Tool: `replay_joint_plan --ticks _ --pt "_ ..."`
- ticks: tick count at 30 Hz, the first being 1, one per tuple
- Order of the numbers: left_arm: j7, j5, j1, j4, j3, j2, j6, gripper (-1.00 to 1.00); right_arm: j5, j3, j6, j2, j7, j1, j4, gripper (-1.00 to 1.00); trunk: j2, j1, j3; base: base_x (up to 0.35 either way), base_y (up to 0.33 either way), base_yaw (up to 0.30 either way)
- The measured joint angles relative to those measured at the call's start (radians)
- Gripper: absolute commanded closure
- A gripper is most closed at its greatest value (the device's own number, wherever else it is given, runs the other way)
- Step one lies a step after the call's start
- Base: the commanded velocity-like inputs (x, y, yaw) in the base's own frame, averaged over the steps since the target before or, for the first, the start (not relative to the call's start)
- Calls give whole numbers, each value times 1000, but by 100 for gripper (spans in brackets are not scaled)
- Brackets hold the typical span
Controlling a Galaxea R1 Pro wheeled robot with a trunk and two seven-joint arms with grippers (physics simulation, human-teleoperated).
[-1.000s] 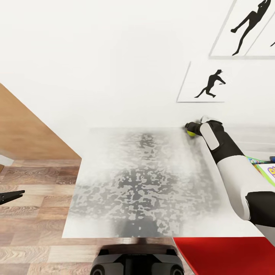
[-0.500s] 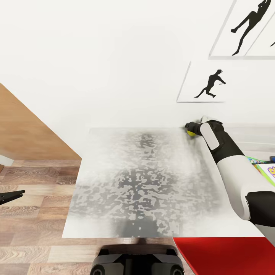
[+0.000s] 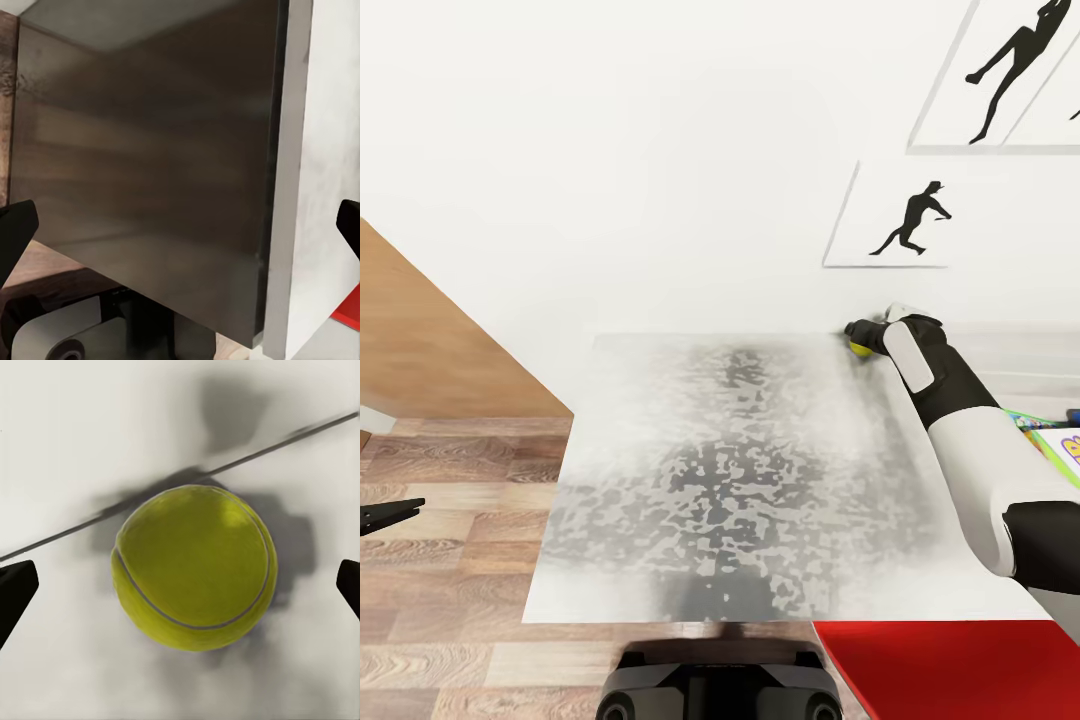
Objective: Put all the toys in the child's room - the three board games (two on the bed and one on the table), the two jigsaw puzzles on the table, and the tennis ball on the table - inside the toy box on the table in the child's room.
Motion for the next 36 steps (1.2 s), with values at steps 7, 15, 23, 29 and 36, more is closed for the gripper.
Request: replay_joint_plan --ticks 7,15,23,29,36 --pt "0 0 0 0 0 0 0 -100 0 0 0 0 0 0 0 -100 0 0 -6 0 0 0" --pt "0 0 0 0 0 0 0 -100 0 0 0 0 0 0 0 -100 0 0 -7 0 0 0" --pt "0 0 0 0 0 0 0 -100 0 0 0 0 0 0 0 -100 0 0 -7 0 0 0" --pt "0 0 0 0 0 0 0 -100 0 0 0 -1 0 -1 -1 -100 0 0 -8 0 0 0" --pt "0 0 0 0 0 0 0 -100 0 0 0 -1 0 -1 -1 -100 0 0 -8 0 0 0"
